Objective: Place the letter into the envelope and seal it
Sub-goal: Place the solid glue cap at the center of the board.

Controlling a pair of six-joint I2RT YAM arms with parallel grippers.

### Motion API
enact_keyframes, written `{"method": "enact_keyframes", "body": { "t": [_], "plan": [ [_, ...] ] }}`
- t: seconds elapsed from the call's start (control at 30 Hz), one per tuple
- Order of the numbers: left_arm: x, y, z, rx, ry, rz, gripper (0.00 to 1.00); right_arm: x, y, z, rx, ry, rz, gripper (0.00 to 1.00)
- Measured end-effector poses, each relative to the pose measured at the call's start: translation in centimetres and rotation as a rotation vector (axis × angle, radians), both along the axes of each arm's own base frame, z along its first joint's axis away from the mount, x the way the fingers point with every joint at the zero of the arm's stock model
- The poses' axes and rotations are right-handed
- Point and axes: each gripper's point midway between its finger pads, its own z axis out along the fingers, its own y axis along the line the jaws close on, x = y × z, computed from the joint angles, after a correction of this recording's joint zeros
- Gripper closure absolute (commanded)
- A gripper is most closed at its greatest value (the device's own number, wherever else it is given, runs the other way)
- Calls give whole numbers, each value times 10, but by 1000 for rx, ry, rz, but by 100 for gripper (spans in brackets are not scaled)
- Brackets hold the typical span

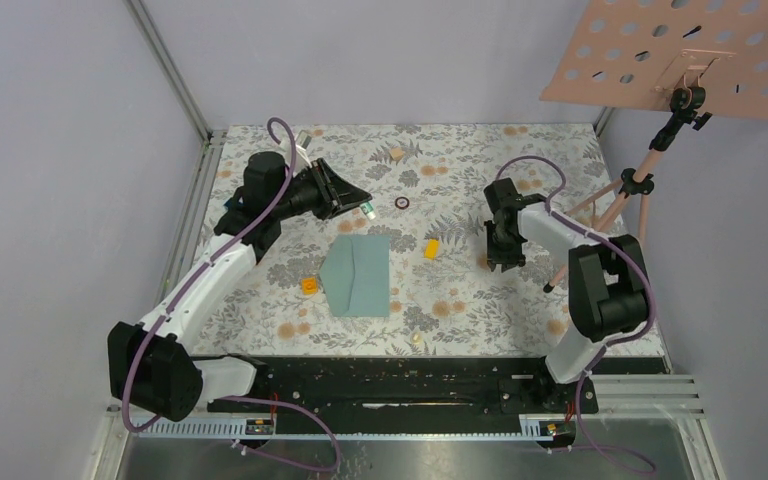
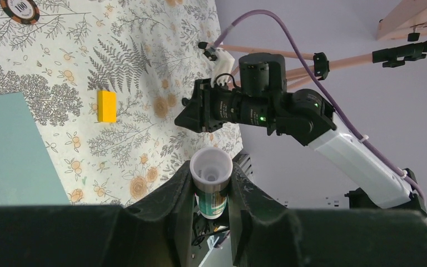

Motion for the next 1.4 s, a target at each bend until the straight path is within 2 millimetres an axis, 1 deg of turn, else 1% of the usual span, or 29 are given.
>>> {"method": "enact_keyframes", "body": {
  "t": [0.13,0.2,0.33,0.5,0.57,0.6,0.63,0.67,0.77,0.83,0.97,1.1,1.23,1.4],
  "plan": [
    [-2,0,-5,-3,13,-7,100,-6,-1,-14,14,68,33,100],
    [-3,-1,-5,-5,16,-10,100,-9,-1,-17,24,96,46,100],
    [-4,0,-3,-8,14,-11,100,-6,-4,-19,38,124,53,98],
    [-5,0,-1,-10,8,-12,100,-6,-11,-17,33,132,47,93],
    [-5,0,-1,-10,9,-13,100,-6,-14,-18,29,138,41,87],
    [-5,0,-2,-10,9,-13,100,-7,-16,-19,24,145,36,82],
    [-6,0,-2,-10,11,-13,100,-7,-18,-20,22,150,33,76],
    [-6,0,-3,-9,12,-13,100,-7,-19,-21,19,157,31,72],
    [-6,0,-3,-9,13,-13,100,-9,-23,-24,9,171,26,65],
    [-6,0,-4,-9,14,-13,100,-8,-23,-24,8,172,26,62],
    [-6,0,-4,-9,13,-14,100,-7,-23,-23,9,170,26,47],
    [-6,0,-3,-10,14,-16,100,-8,-23,-23,7,170,26,43],
    [-7,-1,-3,-11,15,-20,100,-7,-23,-19,9,158,27,42],
    [-7,-1,-3,-11,15,-21,100,-3,-23,0,19,100,28,41]
  ]
}}
